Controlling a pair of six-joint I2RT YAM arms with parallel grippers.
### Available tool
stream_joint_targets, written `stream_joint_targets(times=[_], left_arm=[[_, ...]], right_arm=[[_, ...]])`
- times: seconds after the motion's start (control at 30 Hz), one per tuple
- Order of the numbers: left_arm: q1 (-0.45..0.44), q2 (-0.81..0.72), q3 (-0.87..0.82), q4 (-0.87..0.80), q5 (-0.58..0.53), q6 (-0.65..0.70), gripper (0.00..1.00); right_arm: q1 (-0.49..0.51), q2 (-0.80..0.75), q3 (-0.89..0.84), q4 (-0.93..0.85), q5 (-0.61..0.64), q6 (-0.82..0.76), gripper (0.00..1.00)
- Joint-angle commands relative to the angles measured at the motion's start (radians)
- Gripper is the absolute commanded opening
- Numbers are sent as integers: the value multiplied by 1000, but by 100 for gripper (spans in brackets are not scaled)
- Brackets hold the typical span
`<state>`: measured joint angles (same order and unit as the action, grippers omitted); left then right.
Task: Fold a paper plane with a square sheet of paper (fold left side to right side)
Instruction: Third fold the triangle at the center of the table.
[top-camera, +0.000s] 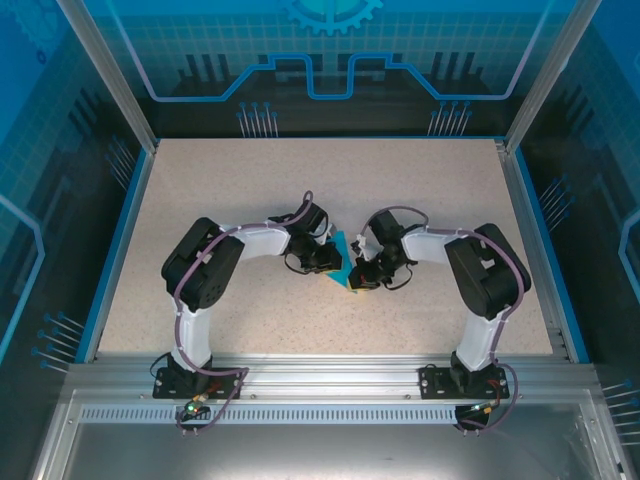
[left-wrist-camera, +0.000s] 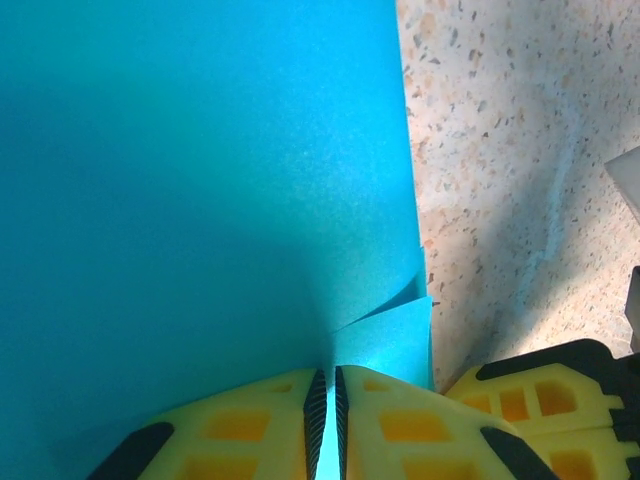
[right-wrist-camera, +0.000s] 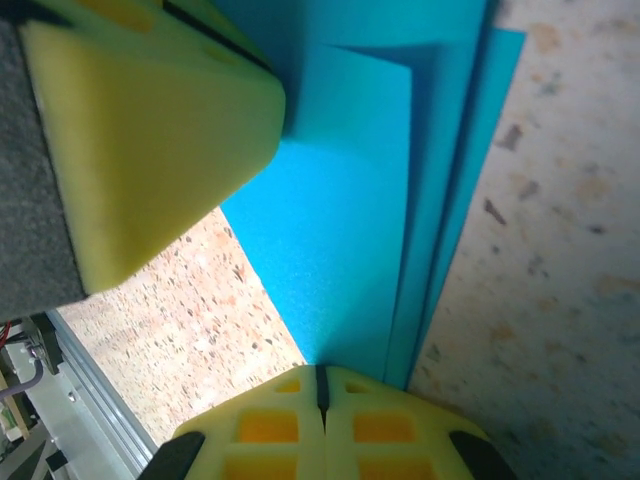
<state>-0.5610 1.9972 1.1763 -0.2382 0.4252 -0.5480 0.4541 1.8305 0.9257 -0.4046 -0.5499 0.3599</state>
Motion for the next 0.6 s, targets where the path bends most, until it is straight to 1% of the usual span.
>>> stream_joint_targets(times=[0.0,0.27,0.4,0.43,0.47,0.57], left_arm=[[9,80,-23,-68,-128,11,18],[9,78,-15,-69,-119,11,18],[9,53,-5,-72,-100,17,19],[9,43,0,-74,-96,20,20],[9,28,8,-81,-89,24,22],[15,-27,33,-96,-52,36,32]], right_arm=[[-42,9,-104,-220,162,11,0],[-70,-36,-136,-252,152,-16,0],[-88,-96,-121,-278,150,-19,0],[-92,-118,-113,-284,147,-24,1],[-97,-143,-102,-291,147,-28,4],[-107,-213,-67,-289,143,-45,12]])
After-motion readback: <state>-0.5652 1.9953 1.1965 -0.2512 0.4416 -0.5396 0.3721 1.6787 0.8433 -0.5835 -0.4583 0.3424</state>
